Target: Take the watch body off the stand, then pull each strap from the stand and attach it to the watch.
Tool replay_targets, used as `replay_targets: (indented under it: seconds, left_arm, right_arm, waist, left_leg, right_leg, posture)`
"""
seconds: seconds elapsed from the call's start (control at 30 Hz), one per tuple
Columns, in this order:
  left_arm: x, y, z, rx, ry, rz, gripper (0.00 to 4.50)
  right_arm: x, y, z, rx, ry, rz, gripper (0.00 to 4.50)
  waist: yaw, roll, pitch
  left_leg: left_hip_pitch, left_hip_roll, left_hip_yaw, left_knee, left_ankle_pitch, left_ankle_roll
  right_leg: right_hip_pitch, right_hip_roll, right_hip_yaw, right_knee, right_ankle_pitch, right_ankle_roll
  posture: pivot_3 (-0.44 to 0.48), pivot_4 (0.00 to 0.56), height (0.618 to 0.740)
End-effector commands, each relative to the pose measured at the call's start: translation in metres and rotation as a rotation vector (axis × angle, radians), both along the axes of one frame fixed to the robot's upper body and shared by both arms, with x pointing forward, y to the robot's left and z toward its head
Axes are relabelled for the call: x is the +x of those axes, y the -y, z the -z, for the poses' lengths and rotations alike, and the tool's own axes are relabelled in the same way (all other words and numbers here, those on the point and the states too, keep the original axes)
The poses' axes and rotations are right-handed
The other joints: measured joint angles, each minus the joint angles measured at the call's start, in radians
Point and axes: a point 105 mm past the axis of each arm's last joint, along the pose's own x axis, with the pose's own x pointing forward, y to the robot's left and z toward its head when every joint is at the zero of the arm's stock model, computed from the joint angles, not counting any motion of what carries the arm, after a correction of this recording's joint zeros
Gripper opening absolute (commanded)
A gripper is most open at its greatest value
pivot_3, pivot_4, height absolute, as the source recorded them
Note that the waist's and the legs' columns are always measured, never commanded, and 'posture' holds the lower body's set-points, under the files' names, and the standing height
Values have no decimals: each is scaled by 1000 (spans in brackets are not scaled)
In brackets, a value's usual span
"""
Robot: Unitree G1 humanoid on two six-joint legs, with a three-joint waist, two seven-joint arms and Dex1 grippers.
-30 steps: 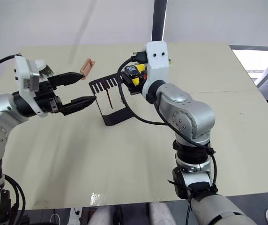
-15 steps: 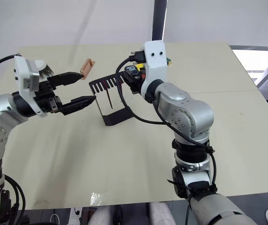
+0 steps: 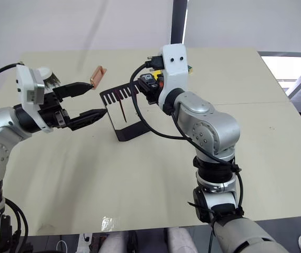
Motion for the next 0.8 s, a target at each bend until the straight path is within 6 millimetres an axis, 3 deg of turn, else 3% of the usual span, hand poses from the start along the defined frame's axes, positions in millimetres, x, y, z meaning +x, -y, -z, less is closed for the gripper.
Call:
replay_targets:
  seconds: [0.03,0.8]
  left_arm:
    - [-5,-3,-13,-5,68,-14,4500]
    - [-5,-4,-13,-2,74,-17,4500]
  right_arm:
    - [-6,-6,-19,12,73,-37,3260]
    - [-3,-5,-17,14,47,-30,3260]
  waist:
    - [0,0,0]
    - [0,0,0]
  left_leg:
    - [0,0,0,0,0,0]
    - [0,0,0,0,0,0]
  right_leg:
    - [0,0,0,0,0,0]
    - [0,0,0,0,0,0]
  posture:
    - [0,150,740]
    - [0,150,740]
